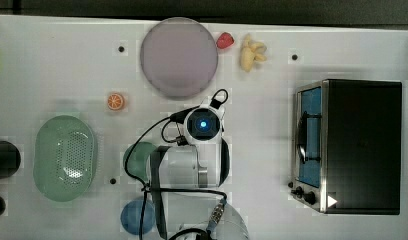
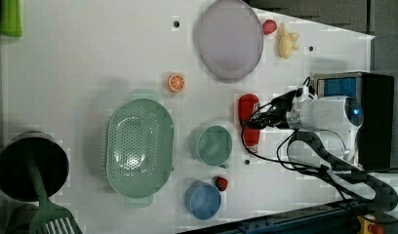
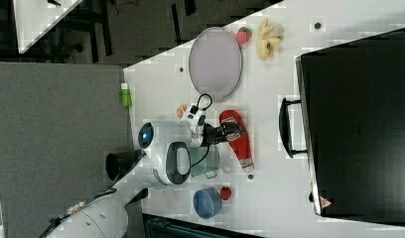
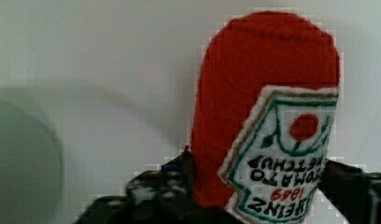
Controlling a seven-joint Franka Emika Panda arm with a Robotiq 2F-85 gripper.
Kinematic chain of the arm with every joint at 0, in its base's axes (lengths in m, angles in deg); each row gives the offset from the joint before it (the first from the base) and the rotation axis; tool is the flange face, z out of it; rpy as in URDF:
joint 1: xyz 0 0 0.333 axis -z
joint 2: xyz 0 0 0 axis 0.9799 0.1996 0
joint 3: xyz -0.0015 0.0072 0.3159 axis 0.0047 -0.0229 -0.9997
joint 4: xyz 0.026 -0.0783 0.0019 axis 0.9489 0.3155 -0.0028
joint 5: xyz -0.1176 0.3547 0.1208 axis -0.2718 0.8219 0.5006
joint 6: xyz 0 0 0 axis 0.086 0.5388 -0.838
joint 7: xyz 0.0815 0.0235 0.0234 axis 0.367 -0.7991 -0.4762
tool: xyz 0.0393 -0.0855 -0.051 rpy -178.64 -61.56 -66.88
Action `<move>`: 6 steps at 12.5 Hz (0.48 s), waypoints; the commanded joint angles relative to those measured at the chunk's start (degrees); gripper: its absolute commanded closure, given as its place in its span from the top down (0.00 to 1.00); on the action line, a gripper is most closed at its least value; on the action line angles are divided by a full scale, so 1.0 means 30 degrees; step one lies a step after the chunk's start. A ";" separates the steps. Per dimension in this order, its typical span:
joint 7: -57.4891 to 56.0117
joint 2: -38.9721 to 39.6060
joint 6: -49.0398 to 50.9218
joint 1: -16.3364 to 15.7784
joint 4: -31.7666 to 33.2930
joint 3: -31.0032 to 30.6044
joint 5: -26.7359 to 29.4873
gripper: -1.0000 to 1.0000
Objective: Pick Ketchup from the table and place it in strainer.
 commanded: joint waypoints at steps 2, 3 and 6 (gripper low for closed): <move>0.0619 -0.0360 -0.0119 0.0110 -0.0196 -0.0034 0.0050 0.61; 0.0622 -0.0837 -0.0033 0.0117 -0.0229 0.0005 0.0053 0.61; 0.0623 -0.3633 0.2583 0.0121 -0.0532 -0.0018 0.0064 0.61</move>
